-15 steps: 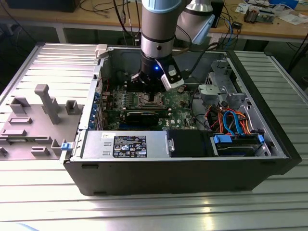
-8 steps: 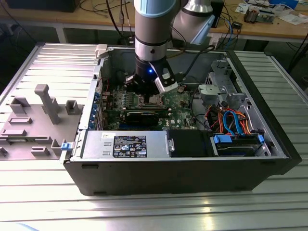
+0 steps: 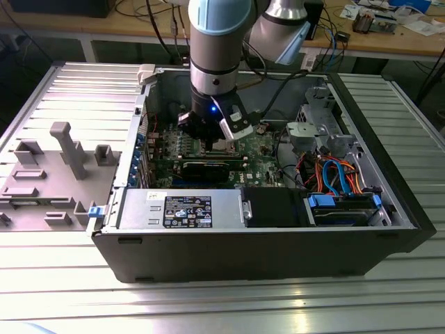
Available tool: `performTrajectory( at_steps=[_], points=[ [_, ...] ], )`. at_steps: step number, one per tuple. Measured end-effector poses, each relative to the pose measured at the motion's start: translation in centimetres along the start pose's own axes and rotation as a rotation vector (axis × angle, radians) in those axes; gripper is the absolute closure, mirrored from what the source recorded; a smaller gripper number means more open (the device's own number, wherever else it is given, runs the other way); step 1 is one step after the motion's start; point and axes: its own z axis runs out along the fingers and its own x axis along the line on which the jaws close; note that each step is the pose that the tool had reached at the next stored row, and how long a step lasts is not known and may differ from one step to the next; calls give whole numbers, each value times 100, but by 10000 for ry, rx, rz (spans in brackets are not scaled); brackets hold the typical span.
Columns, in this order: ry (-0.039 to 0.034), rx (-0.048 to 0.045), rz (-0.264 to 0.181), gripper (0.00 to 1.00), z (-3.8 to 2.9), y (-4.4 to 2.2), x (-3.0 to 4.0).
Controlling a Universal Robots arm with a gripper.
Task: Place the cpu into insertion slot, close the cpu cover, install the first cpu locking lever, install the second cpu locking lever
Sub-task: 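Install the second cpu locking lever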
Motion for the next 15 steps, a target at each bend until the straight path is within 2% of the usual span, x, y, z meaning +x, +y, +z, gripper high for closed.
performTrajectory(
  at_steps=[5,10,14,15],
  points=[
    [5,-34,-3,89,71,-25,72],
    [6,-82,-3,89,108,-30,90],
    [1,-249,-3,89,149,-35,128],
    [1,-265,-2,89,159,-37,138]
  ],
)
